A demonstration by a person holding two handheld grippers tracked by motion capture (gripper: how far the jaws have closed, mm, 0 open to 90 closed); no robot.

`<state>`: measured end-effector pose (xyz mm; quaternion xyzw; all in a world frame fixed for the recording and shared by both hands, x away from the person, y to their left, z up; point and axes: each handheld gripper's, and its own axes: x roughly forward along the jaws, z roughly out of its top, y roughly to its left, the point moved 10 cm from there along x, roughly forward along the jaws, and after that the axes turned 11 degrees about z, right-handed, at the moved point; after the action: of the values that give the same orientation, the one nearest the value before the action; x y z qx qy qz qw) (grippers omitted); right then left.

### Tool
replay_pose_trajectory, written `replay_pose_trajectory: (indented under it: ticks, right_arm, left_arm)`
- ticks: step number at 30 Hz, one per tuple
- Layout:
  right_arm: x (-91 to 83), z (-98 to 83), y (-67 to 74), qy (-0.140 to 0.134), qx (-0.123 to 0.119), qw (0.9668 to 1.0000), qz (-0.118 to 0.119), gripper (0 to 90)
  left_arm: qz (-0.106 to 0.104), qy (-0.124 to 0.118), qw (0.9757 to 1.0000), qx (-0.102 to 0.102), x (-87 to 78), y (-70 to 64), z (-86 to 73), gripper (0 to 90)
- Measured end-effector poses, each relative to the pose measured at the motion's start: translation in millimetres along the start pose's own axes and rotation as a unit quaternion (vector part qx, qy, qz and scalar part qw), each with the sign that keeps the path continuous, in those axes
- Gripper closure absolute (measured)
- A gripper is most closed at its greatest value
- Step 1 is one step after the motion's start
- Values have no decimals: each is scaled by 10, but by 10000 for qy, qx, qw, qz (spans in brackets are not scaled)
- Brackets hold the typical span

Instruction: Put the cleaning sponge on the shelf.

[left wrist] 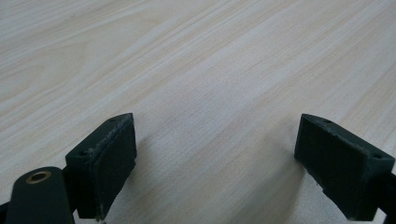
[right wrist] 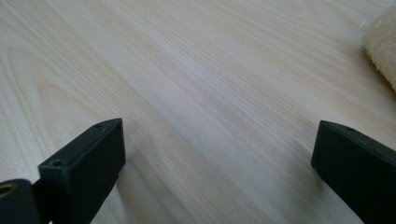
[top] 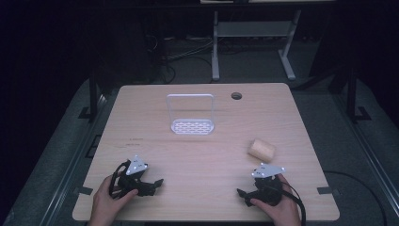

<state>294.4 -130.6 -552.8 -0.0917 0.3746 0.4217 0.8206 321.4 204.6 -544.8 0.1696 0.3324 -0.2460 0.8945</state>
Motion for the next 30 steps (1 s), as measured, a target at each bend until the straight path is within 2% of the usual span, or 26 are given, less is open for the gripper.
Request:
replay_pose_trajectory:
  ticks: [6, 10, 13, 17, 24, 30]
  right_arm:
    - [0, 3, -6, 3, -22, 10000, 30, 29]
    - [-42, 10, -6, -94, -67, 9999, 69, 155]
    - [-81, -5, 1, -17, -22, 9999, 104, 162]
    - [-164, 15, -8, -133, -28, 9999, 55, 165]
    - [-288, -9, -45, -199, 115, 9997, 46, 165]
    - [-416, -48, -133, -264, 174, 9995, -29, 166]
  left_arm:
    - [-2, -9, 10000, -20, 1, -2, 3, 120]
    - [-1, -11, 10000, -20, 1, -2, 3, 121]
    - [-1, -15, 10000, -25, 2, -3, 4, 121]
    - [-2, -12, 10000, -25, 2, -3, 3, 121]
    - [-2, -3, 10000, -7, 0, 0, 1, 121]
    - [-1, 0, 10000, -3, 0, 0, 1, 121]
